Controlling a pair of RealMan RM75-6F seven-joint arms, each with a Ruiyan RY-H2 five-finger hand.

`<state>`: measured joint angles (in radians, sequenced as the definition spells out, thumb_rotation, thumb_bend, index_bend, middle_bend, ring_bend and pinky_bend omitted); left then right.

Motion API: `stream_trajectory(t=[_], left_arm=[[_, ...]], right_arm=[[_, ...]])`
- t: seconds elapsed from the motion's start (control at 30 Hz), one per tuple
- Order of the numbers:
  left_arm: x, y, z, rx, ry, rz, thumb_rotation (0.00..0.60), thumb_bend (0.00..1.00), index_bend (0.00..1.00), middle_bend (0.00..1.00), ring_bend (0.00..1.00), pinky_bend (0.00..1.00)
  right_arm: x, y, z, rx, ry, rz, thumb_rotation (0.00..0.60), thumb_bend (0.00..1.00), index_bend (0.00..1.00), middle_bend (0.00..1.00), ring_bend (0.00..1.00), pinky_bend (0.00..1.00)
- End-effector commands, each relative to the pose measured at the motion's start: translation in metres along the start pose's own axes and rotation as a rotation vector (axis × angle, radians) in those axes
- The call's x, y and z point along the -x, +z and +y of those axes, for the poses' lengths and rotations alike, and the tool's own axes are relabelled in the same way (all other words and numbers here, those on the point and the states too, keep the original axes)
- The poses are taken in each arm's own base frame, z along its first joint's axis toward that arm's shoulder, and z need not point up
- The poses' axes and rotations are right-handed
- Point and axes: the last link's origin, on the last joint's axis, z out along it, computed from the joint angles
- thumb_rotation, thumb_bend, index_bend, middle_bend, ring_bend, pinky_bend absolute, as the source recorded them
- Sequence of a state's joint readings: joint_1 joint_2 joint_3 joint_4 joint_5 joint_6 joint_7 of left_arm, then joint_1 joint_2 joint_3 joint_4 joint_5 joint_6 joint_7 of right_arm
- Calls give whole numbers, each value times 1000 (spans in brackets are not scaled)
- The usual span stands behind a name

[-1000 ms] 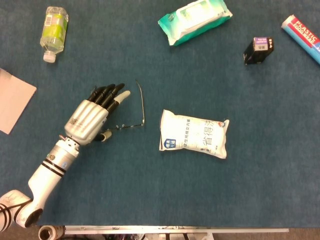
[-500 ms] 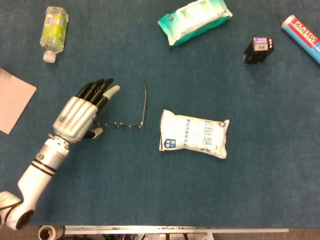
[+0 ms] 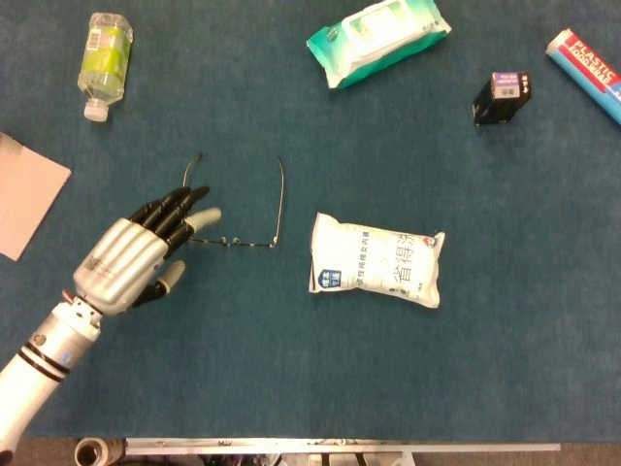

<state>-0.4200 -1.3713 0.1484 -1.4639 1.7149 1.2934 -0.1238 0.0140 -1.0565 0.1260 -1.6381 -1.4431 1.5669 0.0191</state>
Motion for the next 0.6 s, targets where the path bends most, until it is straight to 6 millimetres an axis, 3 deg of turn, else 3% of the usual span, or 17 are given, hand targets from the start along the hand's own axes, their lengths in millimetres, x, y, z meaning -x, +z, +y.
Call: stream_trajectory(t=[0.03,0.23,0.6], left_arm=[[1,-9,2,-33,26,-80,600,624,200,15,8,182],[3,-10,5,-69,31,-114,600,698,171,0,0,62],[9,-5,12,-99,55,-170,600,778,99,0,0,19]], right_arm=[[-1,0,0,1,2,0,600,289,603,389,257,288],[-1,0,0,0,9,-1,600,288,603,388,257,288],[-2,0,0,-2,14,-1,600,288,603,389,257,288]])
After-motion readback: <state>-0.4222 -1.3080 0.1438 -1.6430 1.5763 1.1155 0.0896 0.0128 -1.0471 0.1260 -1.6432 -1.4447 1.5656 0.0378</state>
